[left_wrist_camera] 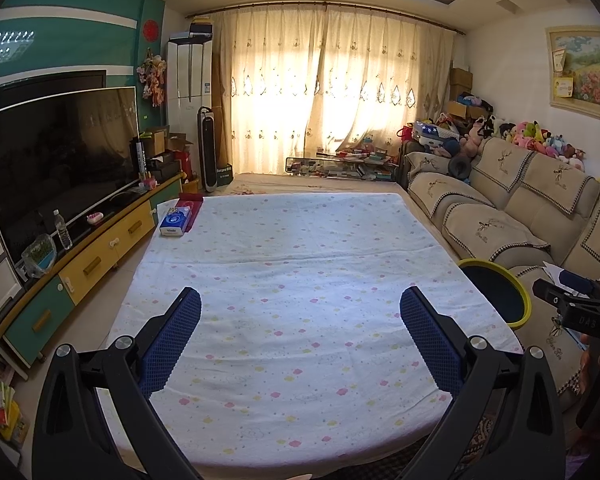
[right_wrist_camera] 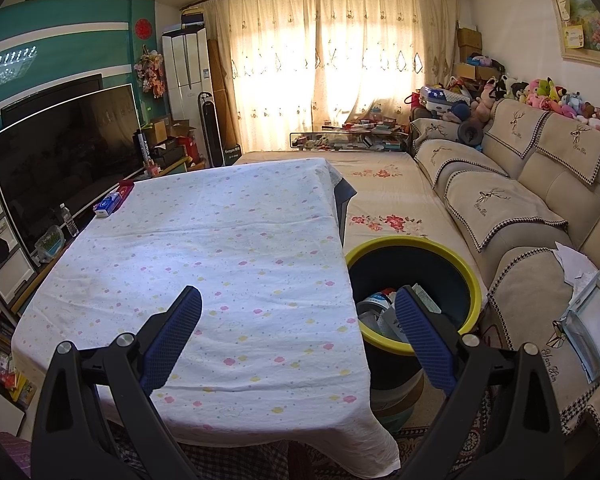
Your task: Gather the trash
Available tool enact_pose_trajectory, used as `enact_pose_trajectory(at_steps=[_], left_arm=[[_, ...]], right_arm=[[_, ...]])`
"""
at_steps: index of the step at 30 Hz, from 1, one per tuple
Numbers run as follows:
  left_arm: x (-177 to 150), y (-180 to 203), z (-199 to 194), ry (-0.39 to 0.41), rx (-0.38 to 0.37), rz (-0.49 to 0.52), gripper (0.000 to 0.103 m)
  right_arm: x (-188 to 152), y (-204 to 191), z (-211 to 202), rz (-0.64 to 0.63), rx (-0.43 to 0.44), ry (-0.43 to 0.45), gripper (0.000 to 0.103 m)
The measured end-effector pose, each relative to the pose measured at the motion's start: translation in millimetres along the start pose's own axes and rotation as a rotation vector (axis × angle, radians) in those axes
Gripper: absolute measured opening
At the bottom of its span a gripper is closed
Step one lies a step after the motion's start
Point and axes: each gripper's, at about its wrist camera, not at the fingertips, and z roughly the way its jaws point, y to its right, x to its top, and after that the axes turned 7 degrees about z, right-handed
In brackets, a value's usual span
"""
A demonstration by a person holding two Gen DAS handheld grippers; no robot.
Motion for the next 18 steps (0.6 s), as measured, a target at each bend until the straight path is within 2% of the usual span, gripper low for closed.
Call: enact_pose_trajectory(at_steps=[18], left_arm=[[2.3,-3.4,26.3,-0.039,-0.04,-0.003,0.098]], right_arm=[[-5.7,-5.4,10.7,0.006,-0.005,-0.029,0.092]])
